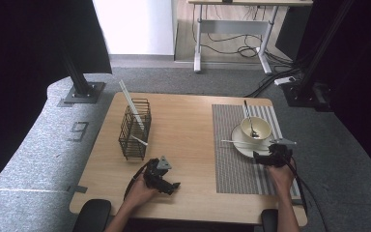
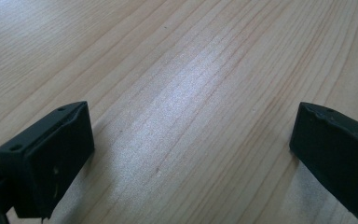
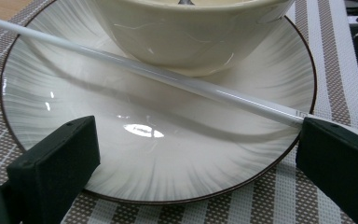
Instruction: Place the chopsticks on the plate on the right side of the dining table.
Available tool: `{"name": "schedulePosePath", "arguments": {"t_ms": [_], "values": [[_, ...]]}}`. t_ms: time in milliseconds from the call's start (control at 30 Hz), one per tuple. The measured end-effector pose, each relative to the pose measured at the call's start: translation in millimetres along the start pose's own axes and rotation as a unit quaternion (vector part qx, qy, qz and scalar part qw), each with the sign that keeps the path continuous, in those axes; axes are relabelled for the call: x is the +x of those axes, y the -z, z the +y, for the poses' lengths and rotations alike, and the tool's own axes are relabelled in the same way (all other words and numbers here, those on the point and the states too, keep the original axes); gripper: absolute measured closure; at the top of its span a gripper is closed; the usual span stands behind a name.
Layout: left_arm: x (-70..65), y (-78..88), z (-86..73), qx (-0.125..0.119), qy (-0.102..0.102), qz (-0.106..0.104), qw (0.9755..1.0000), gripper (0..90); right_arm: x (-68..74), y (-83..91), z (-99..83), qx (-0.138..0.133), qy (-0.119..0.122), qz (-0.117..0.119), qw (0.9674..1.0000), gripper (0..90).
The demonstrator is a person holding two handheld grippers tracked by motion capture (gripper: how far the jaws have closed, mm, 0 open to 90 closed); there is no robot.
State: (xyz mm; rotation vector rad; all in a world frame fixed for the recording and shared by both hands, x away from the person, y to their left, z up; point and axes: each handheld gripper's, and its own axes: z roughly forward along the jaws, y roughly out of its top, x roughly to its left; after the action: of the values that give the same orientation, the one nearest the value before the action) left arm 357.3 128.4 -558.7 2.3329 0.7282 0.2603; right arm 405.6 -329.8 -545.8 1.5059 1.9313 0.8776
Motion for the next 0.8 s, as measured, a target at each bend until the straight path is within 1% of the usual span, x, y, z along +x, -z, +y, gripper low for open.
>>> {"name": "schedulePosePath", "arguments": {"t_ms": [167, 400, 500, 733, 767, 800], "values": [[0.0, 0.0, 0.0, 0.000, 0.000, 0.000, 1.0000, 0.0, -1.7, -3.0, 0.2, 0.001, 0.007, -0.006, 1.0000, 0.0], [0.0, 0.0, 0.0, 0.000, 0.000, 0.000, 1.0000, 0.0, -1.1, -1.9, 0.4, -0.001, 0.011, -0.006, 0.9999, 0.0], [0.0, 0.0, 0.0, 0.000, 0.000, 0.000, 1.0000, 0.0, -0.8, 1.0, 0.6, -0.004, 0.012, -0.005, 0.9999, 0.0], [0.2, 0.0, 0.0, 0.000, 0.002, 0.000, 1.0000, 0.0, 0.5, 14.8, 0.3, -0.017, 0.012, 0.005, 0.9998, 0.0], [0.2, 0.0, 0.0, 0.000, 0.002, 0.000, 1.0000, 0.0, 1.7, 19.1, 0.1, -0.020, 0.015, 0.007, 0.9997, 0.0], [0.2, 0.0, 0.0, 0.000, 0.002, 0.000, 1.0000, 0.0, 1.7, 19.1, 0.1, -0.020, 0.015, 0.007, 0.9997, 0.0]]}}
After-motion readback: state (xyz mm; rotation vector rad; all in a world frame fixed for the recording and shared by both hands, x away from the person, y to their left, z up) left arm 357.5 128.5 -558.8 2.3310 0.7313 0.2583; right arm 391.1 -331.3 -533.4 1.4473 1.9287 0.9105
